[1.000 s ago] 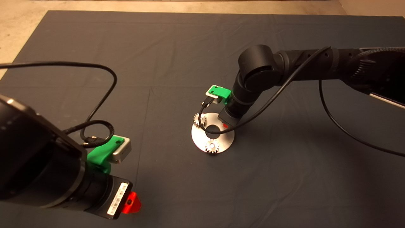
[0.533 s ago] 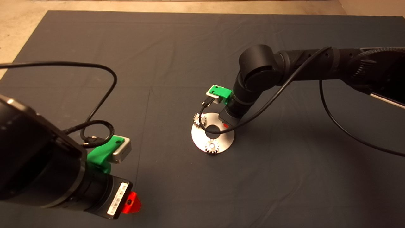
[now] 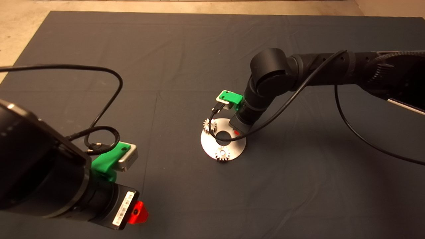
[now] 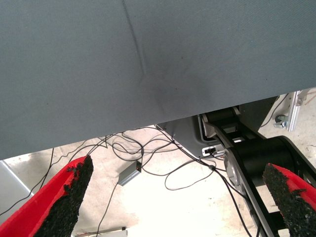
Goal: Install three planetary gears onto the carrier pins
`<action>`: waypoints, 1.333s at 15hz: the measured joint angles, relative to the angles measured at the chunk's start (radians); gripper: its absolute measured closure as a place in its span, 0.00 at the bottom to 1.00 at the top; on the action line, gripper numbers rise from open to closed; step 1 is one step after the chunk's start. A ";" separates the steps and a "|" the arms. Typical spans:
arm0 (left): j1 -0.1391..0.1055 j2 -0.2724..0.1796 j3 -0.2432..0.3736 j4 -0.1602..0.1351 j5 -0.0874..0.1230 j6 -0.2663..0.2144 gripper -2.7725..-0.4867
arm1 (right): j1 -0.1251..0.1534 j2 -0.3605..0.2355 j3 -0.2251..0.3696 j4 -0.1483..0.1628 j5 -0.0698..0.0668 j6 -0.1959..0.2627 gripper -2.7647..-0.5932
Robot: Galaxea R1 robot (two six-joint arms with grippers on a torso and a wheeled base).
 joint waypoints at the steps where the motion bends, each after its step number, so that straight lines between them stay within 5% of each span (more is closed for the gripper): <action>1: 0.000 0.000 0.000 0.000 0.000 0.000 0.13 | 0.000 0.000 0.000 0.000 0.000 0.000 0.83; 20: 0.000 0.000 0.000 0.000 0.000 0.000 0.13 | -0.001 -0.004 0.003 0.000 0.004 0.000 0.83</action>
